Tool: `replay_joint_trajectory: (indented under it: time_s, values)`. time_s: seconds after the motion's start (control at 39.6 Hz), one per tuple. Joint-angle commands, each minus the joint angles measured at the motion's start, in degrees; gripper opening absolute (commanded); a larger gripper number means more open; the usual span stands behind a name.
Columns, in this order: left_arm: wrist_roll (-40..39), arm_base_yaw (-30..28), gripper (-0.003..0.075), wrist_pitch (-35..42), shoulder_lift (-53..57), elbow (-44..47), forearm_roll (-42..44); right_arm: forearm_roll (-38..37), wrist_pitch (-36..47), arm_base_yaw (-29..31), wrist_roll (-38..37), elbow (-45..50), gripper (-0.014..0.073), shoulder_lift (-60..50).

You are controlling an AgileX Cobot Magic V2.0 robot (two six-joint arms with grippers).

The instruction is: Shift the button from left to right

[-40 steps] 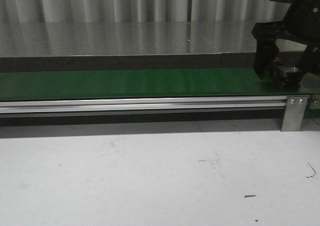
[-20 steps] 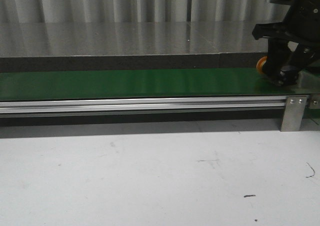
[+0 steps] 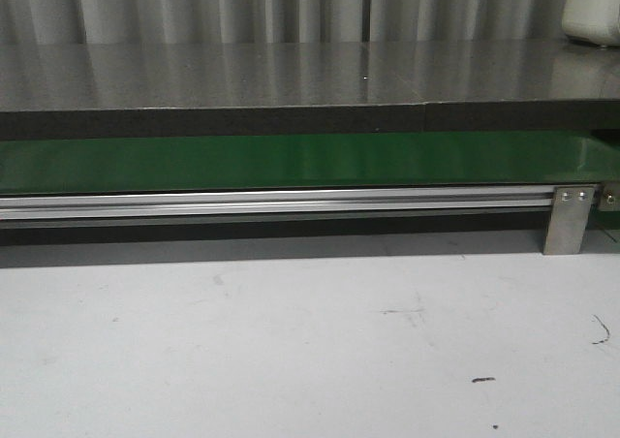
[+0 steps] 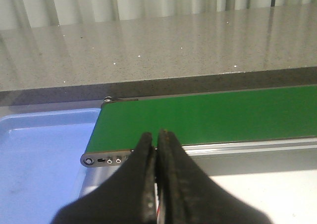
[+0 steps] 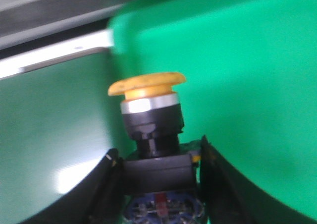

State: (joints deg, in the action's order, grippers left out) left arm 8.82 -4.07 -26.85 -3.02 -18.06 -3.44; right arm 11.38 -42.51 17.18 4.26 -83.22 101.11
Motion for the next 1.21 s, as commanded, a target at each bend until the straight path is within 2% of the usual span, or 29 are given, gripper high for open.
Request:
replay_joint_trajectory:
  time_s: [0.0, 0.13, 0.3, 0.4, 0.58, 0.66, 0.81, 0.88, 0.96, 1.19]
  values:
    - [-0.79, 0.33, -0.0021, 4.66, -0.71, -1.39, -0.51, -0.03, 2.6, 3.98, 0.18, -1.9, 0.0197, -0.59]
    - [-0.79, 0.33, -0.0021, 4.66, -0.71, -1.39, -0.51, -0.44, 2.72, 6.79, 0.23, -1.9, 0.0197, 3.06]
    - [-0.79, 0.33, -0.0021, 4.66, -0.71, -1.39, -0.51, -3.7, 4.04, 7.01, 0.23, -1.9, 0.0207, 6.8]
    - [-0.79, 0.33, -0.0021, 4.66, -0.71, -1.39, -0.51, -3.95, 4.23, 7.01, 0.23, -1.9, 0.0279, 8.13]
    - [-0.79, 0.33, -0.0021, 4.66, -0.71, -1.39, -0.51, -3.95, 4.23, 7.05, 0.23, -1.95, 0.0475, 8.47]
    - [-0.79, 0.33, -0.0021, 4.66, -0.71, -1.39, -0.51, -3.95, 4.15, 7.05, 0.23, -2.25, 0.053, 7.76]
    - [-0.79, 0.33, -0.0021, 4.66, -0.71, -1.39, -0.51, -3.88, 3.98, 6.56, 0.23, -4.02, 0.055, 3.82]
    - [-0.79, 0.33, -0.0021, 4.66, -0.71, -1.39, -0.51, -3.71, 3.98, 5.03, 0.23, -4.71, 0.0521, 0.75]
    - [-0.79, 0.33, -0.0021, 4.66, -0.71, -1.39, -0.51, -2.75, 4.68, 2.81, 0.23, -4.78, 0.0449, -2.69]
    - [-0.79, 0.33, -0.0021, 4.66, -0.71, -1.39, -0.51, -2.15, 1.79, -5.51, 0.23, -4.6, 0.0083, -11.58]
